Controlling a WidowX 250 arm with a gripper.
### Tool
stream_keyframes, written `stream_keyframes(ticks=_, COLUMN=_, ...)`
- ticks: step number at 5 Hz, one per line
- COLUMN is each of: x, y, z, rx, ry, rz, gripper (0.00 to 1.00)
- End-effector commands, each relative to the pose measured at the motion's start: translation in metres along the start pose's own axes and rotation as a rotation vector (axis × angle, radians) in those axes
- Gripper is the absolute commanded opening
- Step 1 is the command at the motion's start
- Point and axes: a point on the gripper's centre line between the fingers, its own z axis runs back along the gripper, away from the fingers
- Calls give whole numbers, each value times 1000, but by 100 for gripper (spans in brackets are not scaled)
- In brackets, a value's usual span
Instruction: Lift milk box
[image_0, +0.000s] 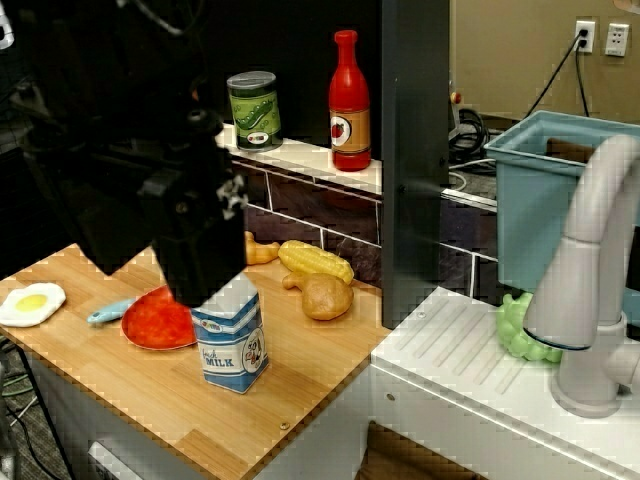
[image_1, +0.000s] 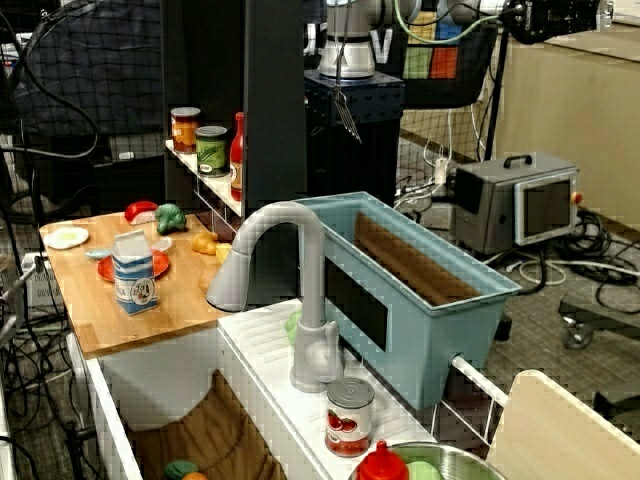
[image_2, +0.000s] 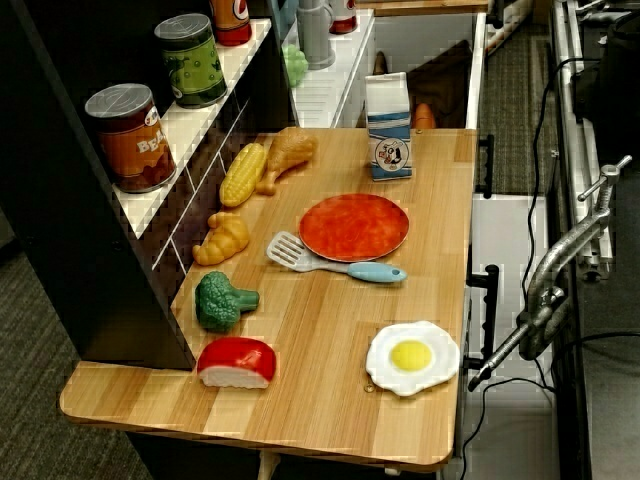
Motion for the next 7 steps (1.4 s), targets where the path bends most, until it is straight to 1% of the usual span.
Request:
stream_keyframes(ticks=1, x=0, y=0, z=0, rx=0, ry=0, rz=0, gripper=100)
stream_keyframes(ticks=2, x=3, y=4, z=0, rx=3, ry=10, rz=-3, gripper=100)
stream_keyframes(ticks=4, x=18, y=24, z=-4, rx=22, ry=25, rz=20, gripper=100)
stream_keyframes(ticks=5, x=28, y=45, z=-10, rx=43, ry=32, rz=38, gripper=100)
stream_keyframes(ticks=6, x=35, y=66, z=-14, rx=60, ry=27, rz=69, gripper=100)
stream_keyframes(ticks=7, x=42, y=82, z=-24, rx=88, ry=30, rz=93, gripper=100)
